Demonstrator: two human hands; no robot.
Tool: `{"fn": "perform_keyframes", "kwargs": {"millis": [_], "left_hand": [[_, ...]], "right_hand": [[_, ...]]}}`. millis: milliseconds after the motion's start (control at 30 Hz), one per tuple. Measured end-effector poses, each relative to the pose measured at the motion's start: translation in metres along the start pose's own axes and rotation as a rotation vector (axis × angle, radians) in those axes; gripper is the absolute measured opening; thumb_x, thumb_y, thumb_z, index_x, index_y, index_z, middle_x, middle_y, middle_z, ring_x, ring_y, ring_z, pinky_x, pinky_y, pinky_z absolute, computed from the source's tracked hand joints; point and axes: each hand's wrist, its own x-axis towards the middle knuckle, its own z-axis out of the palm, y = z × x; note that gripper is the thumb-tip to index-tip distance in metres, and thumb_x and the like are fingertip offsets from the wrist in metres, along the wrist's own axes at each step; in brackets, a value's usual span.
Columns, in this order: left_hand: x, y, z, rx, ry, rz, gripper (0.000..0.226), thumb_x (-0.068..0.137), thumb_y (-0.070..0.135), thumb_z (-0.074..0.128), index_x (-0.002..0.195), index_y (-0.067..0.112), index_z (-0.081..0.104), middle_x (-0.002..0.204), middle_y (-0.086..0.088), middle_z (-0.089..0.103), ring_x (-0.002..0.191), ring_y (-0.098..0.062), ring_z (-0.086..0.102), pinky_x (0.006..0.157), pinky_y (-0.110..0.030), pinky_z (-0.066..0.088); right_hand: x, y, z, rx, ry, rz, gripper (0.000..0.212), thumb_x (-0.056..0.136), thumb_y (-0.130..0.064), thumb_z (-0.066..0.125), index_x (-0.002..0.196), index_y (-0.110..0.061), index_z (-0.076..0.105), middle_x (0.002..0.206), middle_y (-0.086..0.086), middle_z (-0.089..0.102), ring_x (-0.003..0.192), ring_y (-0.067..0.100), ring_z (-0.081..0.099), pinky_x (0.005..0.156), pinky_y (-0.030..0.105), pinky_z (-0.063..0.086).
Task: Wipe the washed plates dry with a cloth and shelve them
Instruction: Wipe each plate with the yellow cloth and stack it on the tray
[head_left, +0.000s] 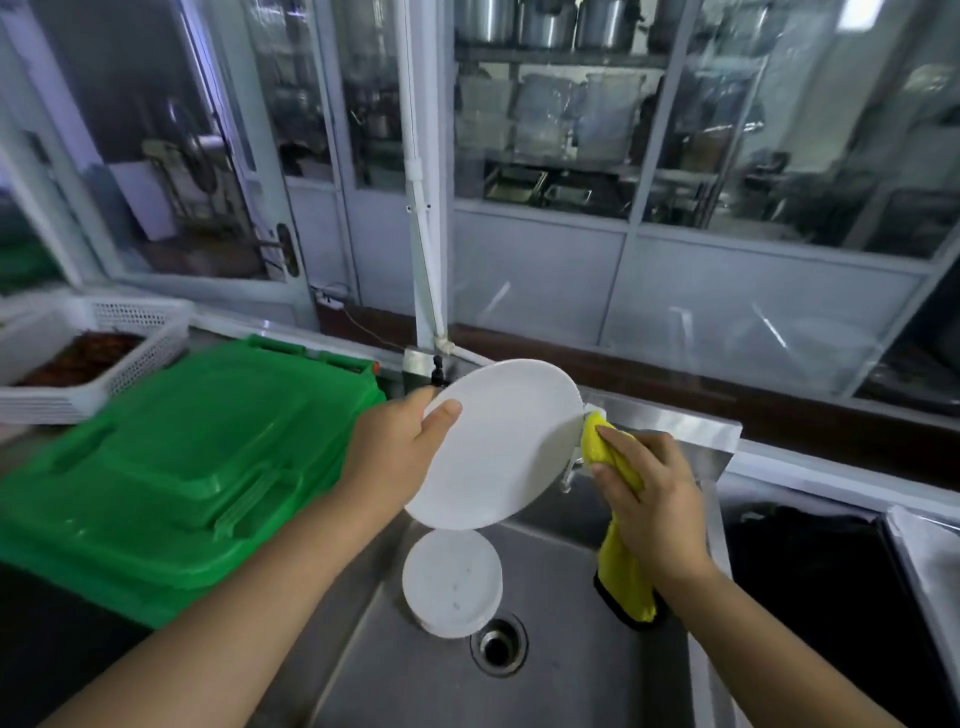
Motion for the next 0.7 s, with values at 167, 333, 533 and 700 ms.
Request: {"fn": "perform_keyframes", "kwargs": {"millis": [167,333,533,700], "left_hand": [[0.012,0.022,-0.03,-0.082,0.094,0.089,0.037,0.083,0.048,0.047,0.073,0.015,0.058,0.061,-0.004,0.058,0.062,-0.031,0.057,0.059,-0.039,0.046],[0.029,0.035,-0.056,-0.134,0.127,0.129,0.03,0.089,0.039,0.055,0.066,0.02,0.052,0.058,0.003,0.054,0.055,-0.018,0.05,0.053,-0.029,0.038],[0.042,0.044,-0.074,-0.311,0.16,0.107,0.039,0.094,0.024,0.055,0.057,0.024,0.043,0.047,0.011,0.052,0.045,-0.002,0.046,0.044,-0.015,0.03],[0.047,0.049,-0.079,-0.476,0.106,0.029,0.031,0.093,0.028,0.055,0.066,0.015,0.055,0.063,0.001,0.06,0.059,-0.014,0.055,0.055,-0.028,0.041]], "right_hand": [[0.015,-0.036,-0.012,0.011,0.159,-0.105,0.038,0.081,-0.025,0.066,0.117,-0.013,0.067,0.11,-0.003,0.045,0.1,0.022,0.052,0.086,0.014,0.034],[0.042,-0.089,-0.028,0.008,0.348,-0.21,0.039,0.082,-0.023,0.067,0.12,-0.013,0.066,0.113,-0.001,0.043,0.103,0.018,0.047,0.092,0.011,0.033],[0.079,-0.125,-0.026,-0.155,0.429,-0.395,0.041,0.087,-0.035,0.058,0.122,-0.015,0.063,0.114,0.014,0.048,0.103,0.027,0.041,0.091,0.023,0.029],[0.091,-0.126,-0.02,-0.492,0.499,-0.538,0.043,0.09,-0.038,0.055,0.125,-0.013,0.06,0.117,0.013,0.043,0.092,0.029,0.038,0.084,0.041,0.036]]}}
